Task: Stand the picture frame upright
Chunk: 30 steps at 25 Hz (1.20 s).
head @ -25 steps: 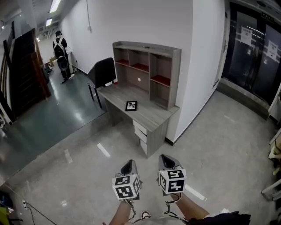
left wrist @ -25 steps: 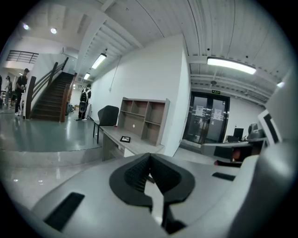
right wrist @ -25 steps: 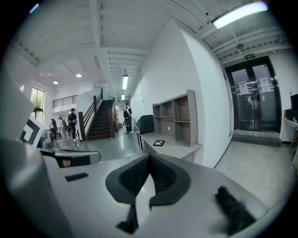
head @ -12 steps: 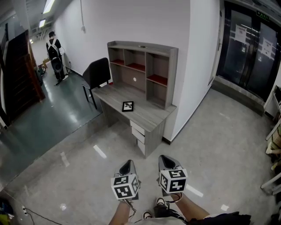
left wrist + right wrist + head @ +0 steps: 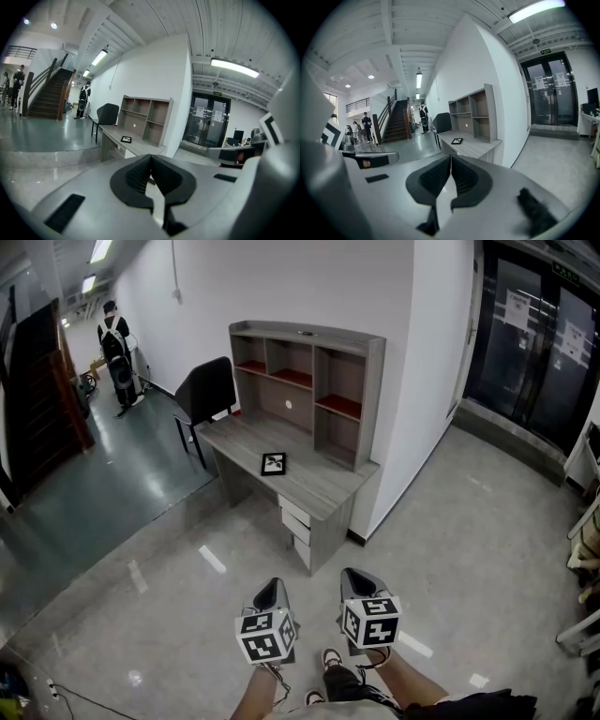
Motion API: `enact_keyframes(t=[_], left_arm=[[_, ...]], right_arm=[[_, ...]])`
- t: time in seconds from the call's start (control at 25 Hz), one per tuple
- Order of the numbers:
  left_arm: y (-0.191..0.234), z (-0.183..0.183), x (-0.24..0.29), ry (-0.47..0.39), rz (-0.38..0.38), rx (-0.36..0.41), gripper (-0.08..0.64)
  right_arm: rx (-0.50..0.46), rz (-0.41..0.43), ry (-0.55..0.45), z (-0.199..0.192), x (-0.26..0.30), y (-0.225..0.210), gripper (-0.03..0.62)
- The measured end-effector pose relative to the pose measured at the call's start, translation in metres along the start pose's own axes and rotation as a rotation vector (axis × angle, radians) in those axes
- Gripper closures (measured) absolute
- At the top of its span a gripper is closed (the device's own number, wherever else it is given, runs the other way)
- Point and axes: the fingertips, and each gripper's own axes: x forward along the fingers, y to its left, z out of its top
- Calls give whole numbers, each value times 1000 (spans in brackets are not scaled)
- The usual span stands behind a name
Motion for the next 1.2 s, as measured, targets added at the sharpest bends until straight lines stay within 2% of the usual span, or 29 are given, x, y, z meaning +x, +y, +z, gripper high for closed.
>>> enact_keyframes(t=[0.32, 1.2], left_arm=[[9, 5, 31, 21, 6, 8, 548], [27, 58, 149, 26, 86, -1, 548]], right_arm=[[9, 11, 19, 6, 33, -11, 560], [-2, 107, 33, 68, 156, -52, 560]])
